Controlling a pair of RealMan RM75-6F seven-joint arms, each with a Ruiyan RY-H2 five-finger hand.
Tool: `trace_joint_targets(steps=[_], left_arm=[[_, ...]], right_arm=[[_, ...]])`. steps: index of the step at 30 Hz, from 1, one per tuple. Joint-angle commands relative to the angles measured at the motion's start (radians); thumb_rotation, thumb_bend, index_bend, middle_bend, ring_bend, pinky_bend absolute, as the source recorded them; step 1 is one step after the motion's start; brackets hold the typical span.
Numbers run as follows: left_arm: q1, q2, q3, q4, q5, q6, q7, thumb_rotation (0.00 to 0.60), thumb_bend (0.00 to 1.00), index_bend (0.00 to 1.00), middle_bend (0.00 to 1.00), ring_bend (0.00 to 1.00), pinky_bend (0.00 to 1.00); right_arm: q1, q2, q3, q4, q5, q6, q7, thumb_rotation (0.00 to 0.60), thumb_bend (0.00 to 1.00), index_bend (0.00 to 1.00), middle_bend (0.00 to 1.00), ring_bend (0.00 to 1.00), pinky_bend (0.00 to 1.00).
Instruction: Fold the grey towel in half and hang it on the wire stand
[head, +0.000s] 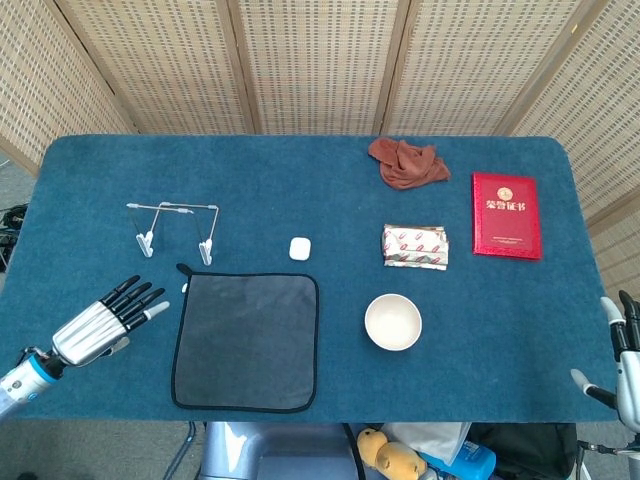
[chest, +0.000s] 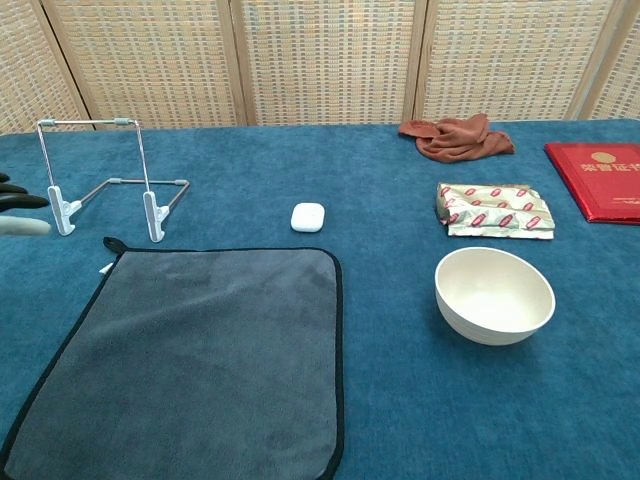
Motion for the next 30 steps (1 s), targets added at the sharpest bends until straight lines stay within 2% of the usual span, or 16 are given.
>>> trace_joint_targets(steps=[1,10,23,30], left_arm=[[-0.072,-0.138,0.051,0.190,0.024,0.031,-0.135,0.600,0.22,0.09,0.00,0.00,0.01],[-0.107,-0.216,0.104,0.298,0.001,0.005,-0.176,0.600,0.22,0.05,0.00,0.00,0.02],[-0.127,-0.247,0.148,0.312,-0.043,-0.091,-0.179,0.600,0.24,0.07,0.00,0.00,0.01],[-0.136,-0.256,0.170,0.311,-0.051,-0.104,-0.162,0.600,0.24,0.06,0.00,0.00,0.01]], right_arm=[[0.006,-0.006,0.006,0.003,0.013,-0.009,-0.006,0.600,0.00,0.04,0.00,0.00,0.00],[0.021,-0.015,0.019,0.008,0.052,-0.034,-0.021,0.600,0.00,0.04,0.00,0.00,0.00],[0.022,-0.011,0.027,0.011,0.074,-0.037,-0.012,0.600,0.00,0.04,0.00,0.00,0.00],[0.026,-0.014,0.024,0.012,0.076,-0.045,-0.018,0.600,0.00,0.04,0.00,0.00,0.00]])
